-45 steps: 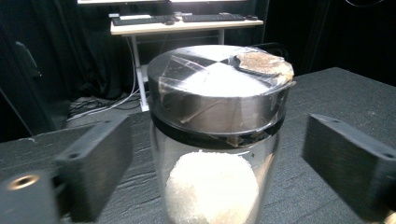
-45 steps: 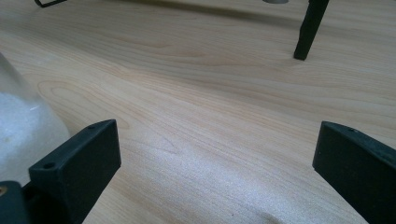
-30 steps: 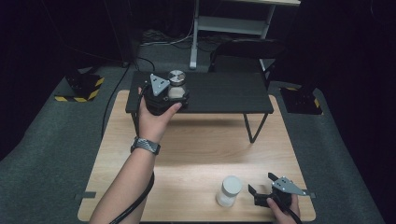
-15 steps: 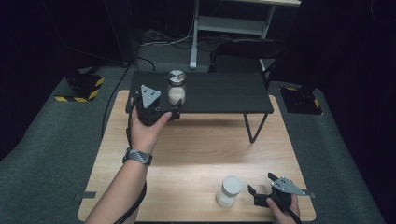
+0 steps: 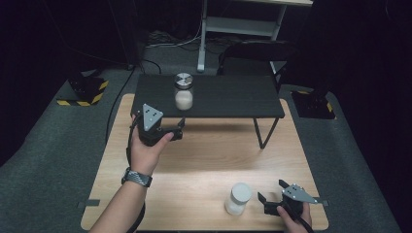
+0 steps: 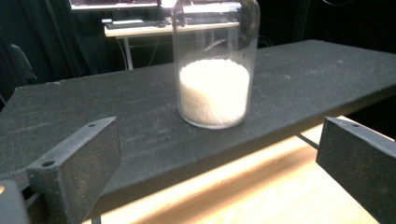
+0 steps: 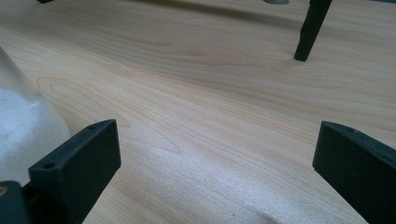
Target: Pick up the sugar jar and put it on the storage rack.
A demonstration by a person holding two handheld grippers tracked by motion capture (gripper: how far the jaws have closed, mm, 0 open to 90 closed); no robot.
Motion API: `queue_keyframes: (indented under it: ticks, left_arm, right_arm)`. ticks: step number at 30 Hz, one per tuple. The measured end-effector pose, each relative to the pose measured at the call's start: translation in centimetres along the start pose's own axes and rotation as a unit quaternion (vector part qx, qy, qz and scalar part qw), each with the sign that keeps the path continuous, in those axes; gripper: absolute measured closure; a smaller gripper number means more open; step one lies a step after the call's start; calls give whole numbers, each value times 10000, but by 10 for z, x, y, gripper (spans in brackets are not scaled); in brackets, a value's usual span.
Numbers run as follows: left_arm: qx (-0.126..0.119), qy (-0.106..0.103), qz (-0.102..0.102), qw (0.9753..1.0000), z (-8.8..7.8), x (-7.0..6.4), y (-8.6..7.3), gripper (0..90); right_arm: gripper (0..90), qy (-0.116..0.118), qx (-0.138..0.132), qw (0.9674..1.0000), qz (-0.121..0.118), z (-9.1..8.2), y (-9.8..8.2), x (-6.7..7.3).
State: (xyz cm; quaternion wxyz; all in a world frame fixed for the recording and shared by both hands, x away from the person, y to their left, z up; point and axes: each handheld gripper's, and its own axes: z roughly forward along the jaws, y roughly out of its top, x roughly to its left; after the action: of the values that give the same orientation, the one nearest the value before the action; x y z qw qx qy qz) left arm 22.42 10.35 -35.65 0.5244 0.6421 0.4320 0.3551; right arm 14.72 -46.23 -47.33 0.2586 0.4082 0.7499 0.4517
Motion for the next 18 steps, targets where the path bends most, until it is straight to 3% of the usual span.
queue_keyframes:
  ticks: [10,18]
  left_arm:
    - [22,-36,116,9999,-12,-9,-25,2]
    - [-12,-115,12,9999,-22,-11,-47,2]
  right_arm:
    - [7,-7,-12,10000,-14,0,0,1]
    - [7,-14,-19,10000,-24,0,-1,1]
